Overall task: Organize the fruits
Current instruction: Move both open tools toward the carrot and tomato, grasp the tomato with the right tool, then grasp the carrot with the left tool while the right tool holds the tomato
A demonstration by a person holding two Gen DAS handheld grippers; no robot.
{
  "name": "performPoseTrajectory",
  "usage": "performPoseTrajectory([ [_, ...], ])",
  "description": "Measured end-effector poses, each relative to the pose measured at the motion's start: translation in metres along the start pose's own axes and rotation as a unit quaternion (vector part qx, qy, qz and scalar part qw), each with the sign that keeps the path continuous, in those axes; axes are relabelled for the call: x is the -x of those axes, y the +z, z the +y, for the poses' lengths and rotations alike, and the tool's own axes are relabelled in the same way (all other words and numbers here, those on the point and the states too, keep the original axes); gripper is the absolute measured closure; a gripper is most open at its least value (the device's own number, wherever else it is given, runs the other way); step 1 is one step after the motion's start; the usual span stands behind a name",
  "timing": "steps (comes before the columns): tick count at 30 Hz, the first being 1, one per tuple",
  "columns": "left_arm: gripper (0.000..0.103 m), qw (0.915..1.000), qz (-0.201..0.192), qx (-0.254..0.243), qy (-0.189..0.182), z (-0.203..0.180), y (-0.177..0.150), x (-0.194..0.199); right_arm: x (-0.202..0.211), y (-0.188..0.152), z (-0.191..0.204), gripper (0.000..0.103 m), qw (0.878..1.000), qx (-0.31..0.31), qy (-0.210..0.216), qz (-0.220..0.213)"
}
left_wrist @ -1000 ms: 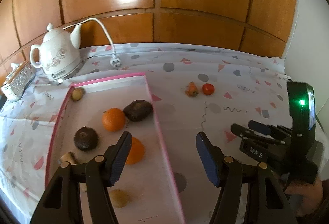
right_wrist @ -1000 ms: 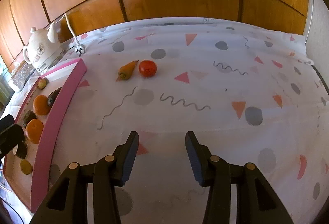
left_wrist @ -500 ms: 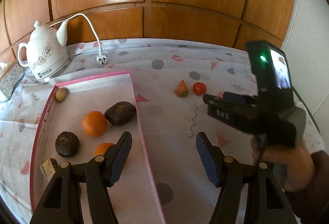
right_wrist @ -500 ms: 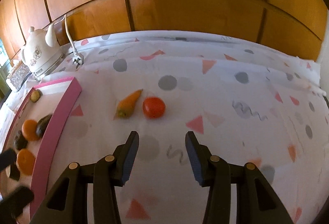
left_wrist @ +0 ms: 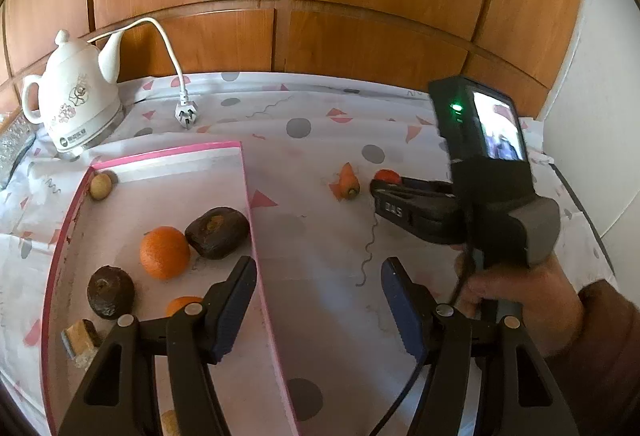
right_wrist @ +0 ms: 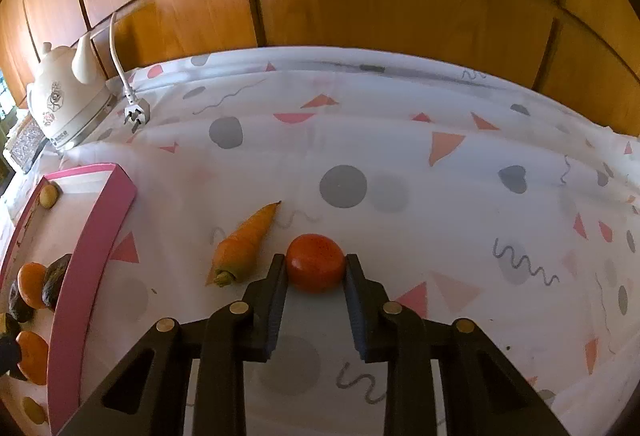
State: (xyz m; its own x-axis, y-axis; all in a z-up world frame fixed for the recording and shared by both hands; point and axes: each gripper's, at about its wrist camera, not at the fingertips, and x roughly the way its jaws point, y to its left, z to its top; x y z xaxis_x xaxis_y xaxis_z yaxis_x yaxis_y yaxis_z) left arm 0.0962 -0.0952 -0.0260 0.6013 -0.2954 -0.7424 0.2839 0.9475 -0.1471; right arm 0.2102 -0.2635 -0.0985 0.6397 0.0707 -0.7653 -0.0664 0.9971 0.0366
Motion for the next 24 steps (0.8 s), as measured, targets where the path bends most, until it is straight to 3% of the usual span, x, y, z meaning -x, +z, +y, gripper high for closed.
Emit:
performPoseTrajectory([
  [6,0.038,0.9999,0.014,0.004,-0.007,-0.005,0.008,-0.012,0.018,-0.015,-0.021,0.076,1.0,-0.019,0.003,0.007],
  [14,0.039,0.9979,0.041,0.044,-0.023,-0.011,0.029,-0.038,0.044,-0.051,-0.043,0.075,1.0,-0.007,-0.027,0.003],
  [20,0.042,0.9986,0.043,0.029,-0.012,-0.028,0.052,-0.064,0.047,-0.055,-0.045,0.075,1.0,-0.004,-0.024,-0.004],
  [24,0.051,0.9985,0.05,0.022,-0.001,-0.034,0.065,-0.085,0.048,-0.056,-0.045,0.075,1.0,-0.005,-0.025,-0.006],
])
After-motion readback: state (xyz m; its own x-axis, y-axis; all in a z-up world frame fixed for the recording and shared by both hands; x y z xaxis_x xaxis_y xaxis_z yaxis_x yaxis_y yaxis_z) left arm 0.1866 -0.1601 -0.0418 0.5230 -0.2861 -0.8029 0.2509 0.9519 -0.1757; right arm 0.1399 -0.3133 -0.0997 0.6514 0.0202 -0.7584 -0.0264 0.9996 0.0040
